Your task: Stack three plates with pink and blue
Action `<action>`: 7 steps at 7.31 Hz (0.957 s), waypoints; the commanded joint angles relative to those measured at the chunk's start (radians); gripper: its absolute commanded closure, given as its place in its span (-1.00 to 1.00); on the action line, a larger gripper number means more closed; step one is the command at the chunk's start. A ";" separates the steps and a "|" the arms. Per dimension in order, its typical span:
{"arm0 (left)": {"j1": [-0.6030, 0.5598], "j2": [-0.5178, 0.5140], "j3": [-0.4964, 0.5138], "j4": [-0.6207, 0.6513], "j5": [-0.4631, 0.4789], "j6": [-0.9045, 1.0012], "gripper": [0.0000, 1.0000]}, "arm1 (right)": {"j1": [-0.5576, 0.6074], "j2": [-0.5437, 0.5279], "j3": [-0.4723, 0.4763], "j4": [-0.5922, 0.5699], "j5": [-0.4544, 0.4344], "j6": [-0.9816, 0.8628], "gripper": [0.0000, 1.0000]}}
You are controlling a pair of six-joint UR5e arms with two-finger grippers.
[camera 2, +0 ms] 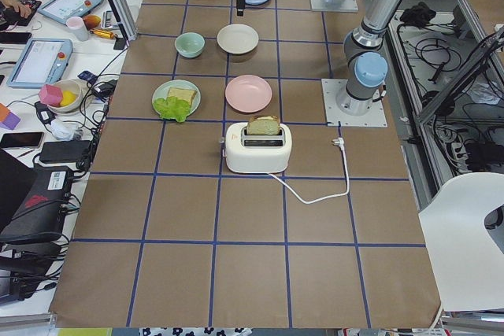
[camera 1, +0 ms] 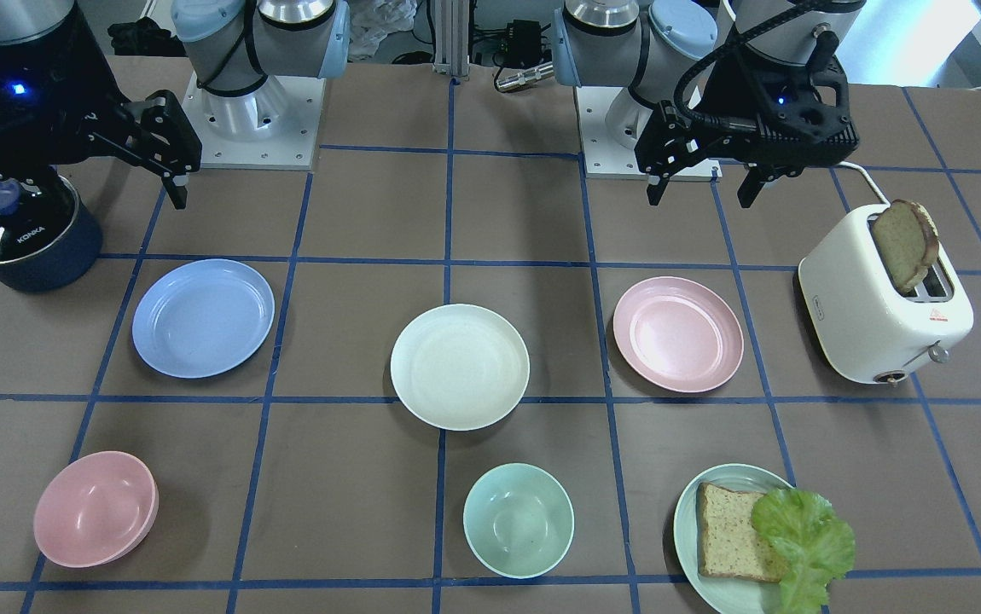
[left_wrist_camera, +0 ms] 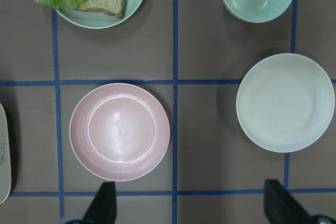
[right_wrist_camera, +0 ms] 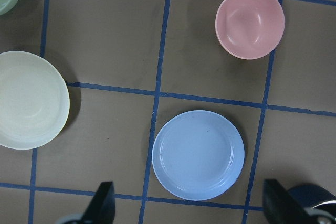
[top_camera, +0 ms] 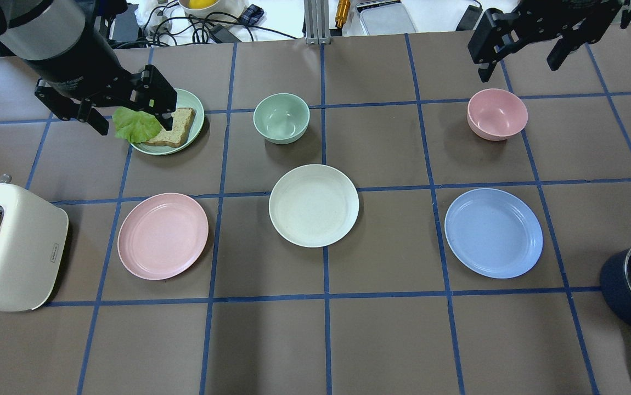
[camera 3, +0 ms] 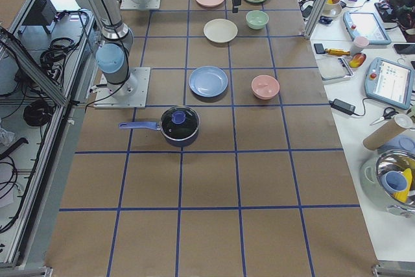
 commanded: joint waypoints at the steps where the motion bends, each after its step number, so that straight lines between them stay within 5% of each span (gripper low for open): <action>1: 0.001 -0.001 0.000 -0.001 0.001 0.001 -1.00 | -0.002 -0.005 0.046 -0.005 0.015 -0.018 -1.00; 7: 0.002 0.000 -0.001 -0.001 0.001 0.002 -1.00 | 0.004 -0.007 0.048 -0.003 0.086 -0.004 -0.99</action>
